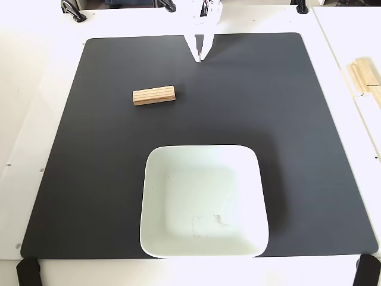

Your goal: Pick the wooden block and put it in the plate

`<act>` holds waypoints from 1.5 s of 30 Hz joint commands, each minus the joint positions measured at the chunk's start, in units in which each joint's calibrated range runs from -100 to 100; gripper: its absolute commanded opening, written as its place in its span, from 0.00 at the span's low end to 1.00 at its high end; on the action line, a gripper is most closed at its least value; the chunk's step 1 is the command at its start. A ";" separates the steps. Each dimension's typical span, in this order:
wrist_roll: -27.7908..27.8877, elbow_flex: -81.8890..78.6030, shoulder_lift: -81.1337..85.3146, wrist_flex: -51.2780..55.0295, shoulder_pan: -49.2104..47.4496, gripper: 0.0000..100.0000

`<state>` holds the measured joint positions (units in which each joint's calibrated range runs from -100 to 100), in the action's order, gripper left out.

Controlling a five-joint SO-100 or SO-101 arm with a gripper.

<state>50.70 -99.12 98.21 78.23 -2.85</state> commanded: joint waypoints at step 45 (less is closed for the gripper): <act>-0.04 -0.25 0.01 0.47 -0.17 0.02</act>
<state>50.70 -99.12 98.13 78.32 -3.04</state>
